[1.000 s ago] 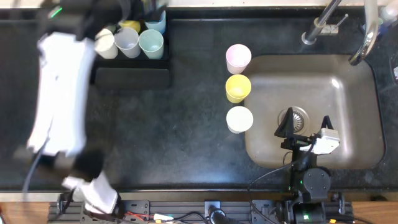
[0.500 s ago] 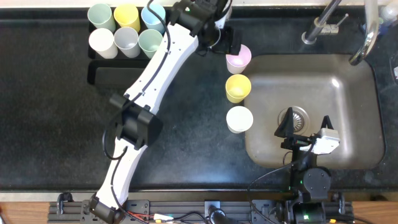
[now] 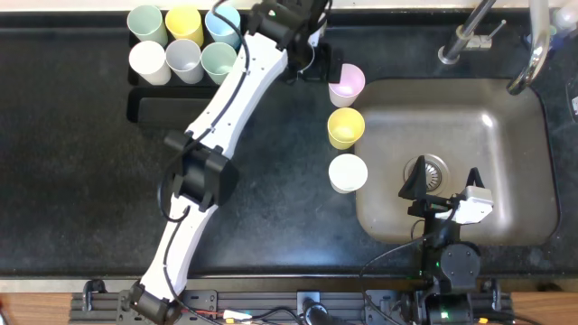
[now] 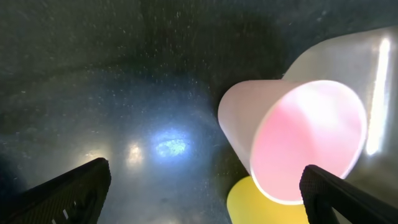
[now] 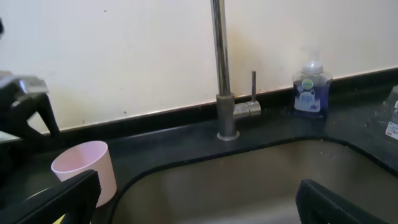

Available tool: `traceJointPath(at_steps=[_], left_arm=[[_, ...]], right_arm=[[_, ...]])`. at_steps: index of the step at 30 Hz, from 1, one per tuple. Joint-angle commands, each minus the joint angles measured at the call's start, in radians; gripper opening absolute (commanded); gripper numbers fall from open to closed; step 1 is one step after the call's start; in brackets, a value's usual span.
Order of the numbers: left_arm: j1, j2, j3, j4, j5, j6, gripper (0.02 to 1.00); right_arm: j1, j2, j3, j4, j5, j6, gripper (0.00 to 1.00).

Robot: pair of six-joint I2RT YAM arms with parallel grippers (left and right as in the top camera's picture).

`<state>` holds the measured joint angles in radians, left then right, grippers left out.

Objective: Store Cups

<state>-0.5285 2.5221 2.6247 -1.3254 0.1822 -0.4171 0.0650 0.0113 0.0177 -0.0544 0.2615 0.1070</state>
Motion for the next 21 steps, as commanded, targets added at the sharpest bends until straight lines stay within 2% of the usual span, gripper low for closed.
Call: traceJointPath(at_steps=[1,21], left_arm=[[-0.022,0.008,0.021,-0.005,-0.031,-0.011,1.0],[-0.032,0.058,0.02,-0.014,-0.03,-0.012,1.0]], right_arm=[[-0.006,-0.008,-0.013,0.003,-0.002,-0.002,0.998],[-0.006,-0.008,-0.013,0.003,-0.002,-0.002,0.996]])
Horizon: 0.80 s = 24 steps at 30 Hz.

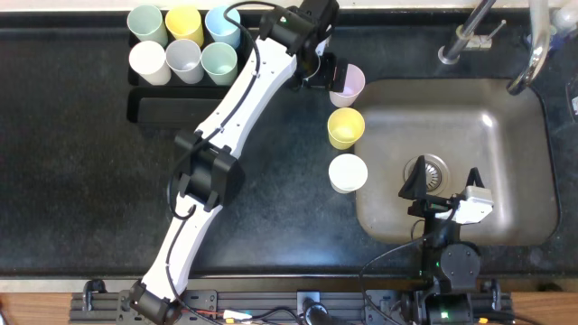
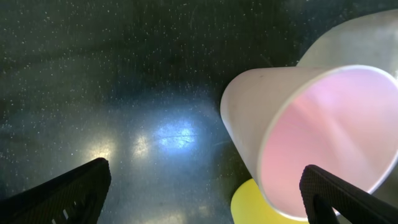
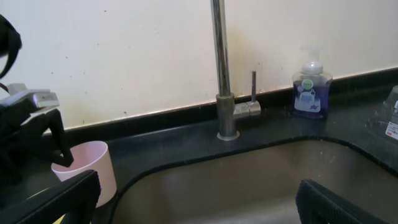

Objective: Store Cups

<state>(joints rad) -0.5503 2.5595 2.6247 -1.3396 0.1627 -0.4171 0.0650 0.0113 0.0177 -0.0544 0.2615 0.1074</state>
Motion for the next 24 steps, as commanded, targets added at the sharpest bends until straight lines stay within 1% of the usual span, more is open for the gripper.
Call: traceJointPath(at_steps=[1,2,3,4,5,6,7,8,9,13,18,21,24], left_arm=[[-0.011,0.021,0.02,0.002,-0.01,-0.011,1.0],[-0.01,0.021,0.02,0.002,-0.011,-0.011,0.996],[-0.01,0.021,0.02,0.002,-0.011,-0.011,0.921],[-0.01,0.021,0.02,0.002,-0.011,-0.011,0.684],[-0.01,0.021,0.02,0.004,-0.011,-0.011,0.529],[-0.01,0.02,0.02,0.009,-0.011,-0.011,0.299],[-0.01,0.019,0.021,0.014,-0.011,-0.011,0.167],[-0.01,0.017,0.022,0.021,-0.011,-0.011,0.058],[-0.01,0.013,0.022,0.029,-0.011,-0.011,0.034],[0.003,-0.039,0.022,0.055,-0.012,-0.011,0.034],[0.049,-0.184,0.022,0.039,-0.046,-0.011,0.034],[0.101,-0.307,0.022,-0.014,-0.066,-0.013,0.036],[0.182,-0.449,0.018,-0.132,-0.137,-0.055,0.036]], right_arm=[[-0.006,-0.008,-0.013,0.003,-0.002,-0.003,0.998],[-0.006,-0.008,-0.013,0.003,-0.002,-0.003,0.998],[-0.006,-0.008,-0.013,0.003,-0.002,-0.003,0.998],[-0.006,-0.008,-0.013,0.003,-0.002,-0.003,0.998],[-0.006,-0.008,-0.013,0.003,-0.002,-0.003,0.996],[-0.006,-0.008,-0.013,0.003,-0.002,-0.003,0.998],[-0.006,-0.008,-0.013,0.003,-0.002,-0.003,0.998],[-0.006,-0.008,-0.013,0.003,-0.002,-0.003,0.998],[-0.006,-0.008,-0.013,0.003,-0.002,-0.003,0.998],[-0.006,-0.008,-0.013,0.003,-0.002,-0.003,0.996],[-0.006,-0.008,-0.013,0.003,-0.002,-0.003,0.998],[-0.006,-0.008,-0.013,0.003,-0.002,-0.003,0.998],[-0.006,-0.008,-0.013,0.003,-0.002,-0.003,0.998]])
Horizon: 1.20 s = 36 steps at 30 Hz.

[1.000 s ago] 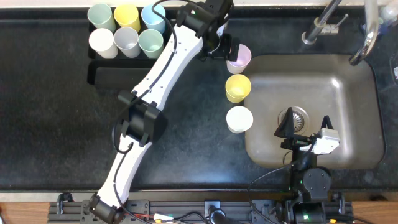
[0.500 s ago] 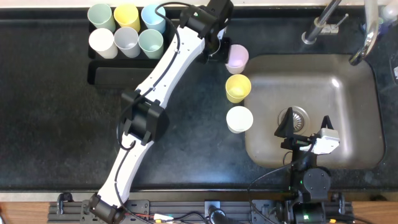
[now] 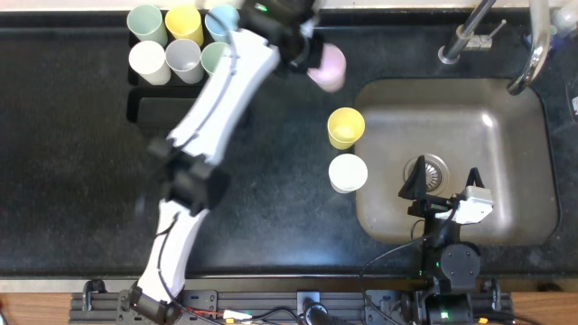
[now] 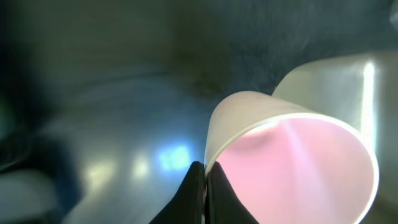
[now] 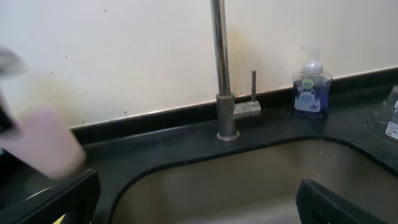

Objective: Store Cups

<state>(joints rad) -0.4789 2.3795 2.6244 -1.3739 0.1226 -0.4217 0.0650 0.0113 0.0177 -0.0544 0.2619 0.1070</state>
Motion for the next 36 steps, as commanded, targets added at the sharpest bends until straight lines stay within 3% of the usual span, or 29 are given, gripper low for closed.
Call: traceJointPath(at_steps=[1,3,6,12,20,28,36], left_arm=[[0.137,-0.306,0.016,-0.138,-0.119,-0.064,0.036],[0.245,-0.418,-0.025,-0.252,-0.179,-0.105,0.036],[0.399,-0.535,-0.149,-0.301,-0.188,-0.108,0.036],[0.618,-0.72,-0.606,-0.119,-0.188,-0.103,0.036],[0.666,-0.762,-0.97,0.139,-0.192,-0.092,0.036],[0.783,-0.736,-1.002,0.181,-0.122,-0.092,0.036],[0.781,-0.649,-1.002,0.267,-0.021,-0.077,0.034]], right_arm=[[-0.006,-0.008,-0.013,0.003,-0.003,-0.002,0.998],[-0.006,-0.008,-0.013,0.003,-0.003,-0.002,0.993],[-0.006,-0.008,-0.013,0.003,-0.003,-0.002,0.998],[-0.006,-0.008,-0.013,0.003,-0.003,-0.003,0.998],[-0.006,-0.008,-0.013,0.003,-0.003,-0.002,0.998],[-0.006,-0.008,-0.013,0.003,-0.003,-0.002,0.998],[-0.006,-0.008,-0.013,0.003,-0.003,-0.002,0.996]])
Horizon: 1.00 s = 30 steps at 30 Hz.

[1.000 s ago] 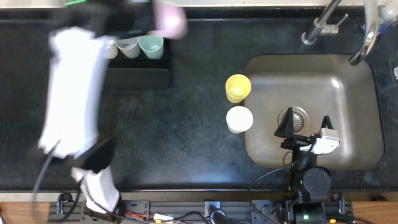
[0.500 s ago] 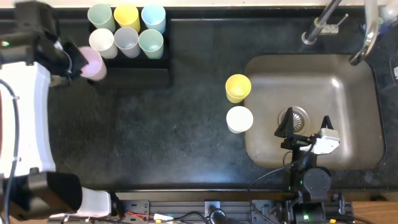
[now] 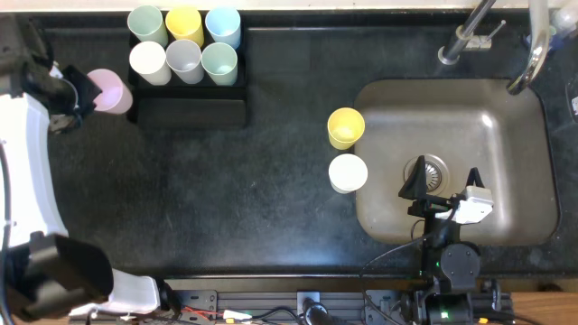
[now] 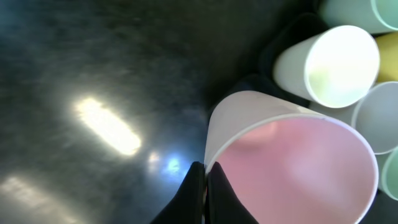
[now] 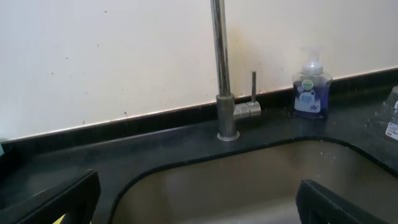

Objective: Store Cups

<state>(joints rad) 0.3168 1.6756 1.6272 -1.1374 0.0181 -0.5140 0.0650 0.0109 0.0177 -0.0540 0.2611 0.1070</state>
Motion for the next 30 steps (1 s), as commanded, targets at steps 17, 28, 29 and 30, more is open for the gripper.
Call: traceJointPath(at_steps=[17,28,29,30], left_arm=[[-0.032,0.185,-0.005,0.077,0.082,0.015,0.036],[-0.064,0.252,-0.005,0.105,0.045,0.015,0.036],[-0.066,0.259,-0.005,0.106,0.038,0.015,0.036],[-0.068,0.266,-0.005,0.106,0.033,0.015,0.036]], right_arm=[[-0.006,-0.007,-0.013,0.003,-0.002,-0.002,0.998],[-0.006,-0.007,-0.013,0.003,-0.002,-0.002,0.996],[-0.006,-0.007,-0.013,0.003,-0.002,-0.002,0.998],[-0.006,-0.007,-0.013,0.003,-0.002,-0.002,0.996]])
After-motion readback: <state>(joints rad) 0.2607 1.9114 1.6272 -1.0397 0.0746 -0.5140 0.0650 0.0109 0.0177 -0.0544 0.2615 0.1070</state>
